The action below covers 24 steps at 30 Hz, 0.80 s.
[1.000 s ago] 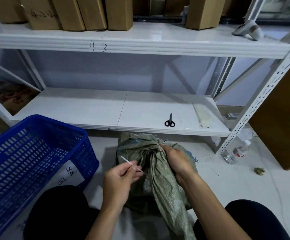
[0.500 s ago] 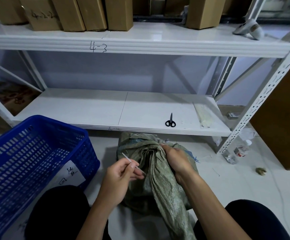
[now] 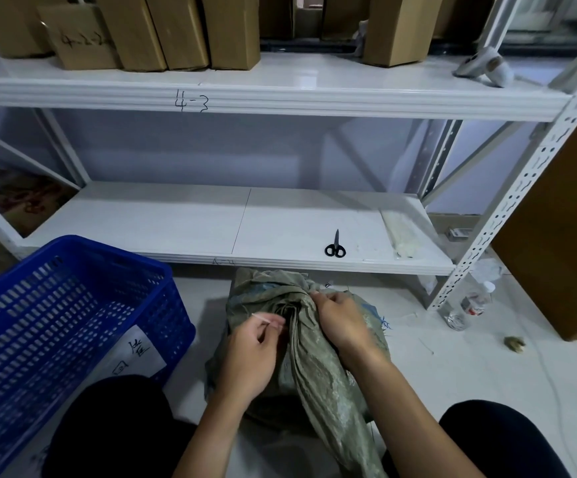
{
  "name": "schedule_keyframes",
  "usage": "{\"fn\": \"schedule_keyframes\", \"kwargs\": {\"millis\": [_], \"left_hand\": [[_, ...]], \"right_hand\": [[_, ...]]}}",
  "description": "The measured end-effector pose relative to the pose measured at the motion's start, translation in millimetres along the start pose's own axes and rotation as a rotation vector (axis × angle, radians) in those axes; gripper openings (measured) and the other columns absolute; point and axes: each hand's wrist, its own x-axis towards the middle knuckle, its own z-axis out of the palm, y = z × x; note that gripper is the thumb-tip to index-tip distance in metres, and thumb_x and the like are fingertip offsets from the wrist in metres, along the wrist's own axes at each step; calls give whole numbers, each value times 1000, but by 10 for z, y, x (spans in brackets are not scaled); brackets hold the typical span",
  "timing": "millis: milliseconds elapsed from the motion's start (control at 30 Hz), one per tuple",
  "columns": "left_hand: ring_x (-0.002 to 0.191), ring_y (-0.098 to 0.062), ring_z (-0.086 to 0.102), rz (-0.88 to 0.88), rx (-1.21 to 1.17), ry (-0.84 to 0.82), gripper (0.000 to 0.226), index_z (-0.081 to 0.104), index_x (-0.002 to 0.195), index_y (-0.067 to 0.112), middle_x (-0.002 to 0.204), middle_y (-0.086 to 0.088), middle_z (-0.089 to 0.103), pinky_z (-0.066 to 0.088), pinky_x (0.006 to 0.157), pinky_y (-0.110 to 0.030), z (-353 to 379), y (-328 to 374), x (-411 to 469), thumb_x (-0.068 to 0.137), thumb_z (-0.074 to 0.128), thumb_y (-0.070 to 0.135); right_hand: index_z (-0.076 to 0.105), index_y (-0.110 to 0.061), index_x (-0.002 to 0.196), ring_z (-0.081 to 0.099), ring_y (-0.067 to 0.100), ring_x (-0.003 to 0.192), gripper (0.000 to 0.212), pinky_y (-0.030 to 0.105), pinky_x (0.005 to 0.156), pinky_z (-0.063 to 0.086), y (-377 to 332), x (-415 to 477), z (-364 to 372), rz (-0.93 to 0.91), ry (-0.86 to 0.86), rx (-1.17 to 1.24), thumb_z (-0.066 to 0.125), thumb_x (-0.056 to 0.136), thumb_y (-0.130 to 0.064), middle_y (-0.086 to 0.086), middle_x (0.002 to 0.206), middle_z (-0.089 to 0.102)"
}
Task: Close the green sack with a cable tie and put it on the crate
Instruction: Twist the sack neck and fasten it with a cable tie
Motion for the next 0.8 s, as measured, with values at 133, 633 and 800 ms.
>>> {"fn": "schedule_keyframes", "kwargs": {"millis": [133, 633, 800], "left_hand": [[87, -21, 72, -50, -165, 85, 23, 70, 89, 21, 89, -5, 74, 60, 84, -42, 149, 73, 137, 101, 54, 10], [73, -20, 71, -458, -880, 269, 14, 78, 90, 2, 79, -9, 78, 60, 67, -24, 471, 301, 144, 78, 82, 7], [66, -10, 73, -450, -864, 259, 13, 77, 83, 8, 71, 0, 78, 59, 65, -20, 518, 292, 228, 75, 85, 15]], "right_hand": [[57, -11, 96, 64, 30, 89, 43, 35, 75, 46, 14, -49, 50, -166, 131, -283, 54, 92, -54, 7, 91, 68], [50, -17, 119, 62, 39, 93, 33, 41, 65, 36, 234, -365, 277, -466, 232, -801, 36, 102, -42, 11, 112, 55], [49, -14, 128, 58, 35, 102, 33, 41, 73, 42, 343, -342, 291, -569, 183, -823, 36, 101, -27, 10, 114, 53]]}}
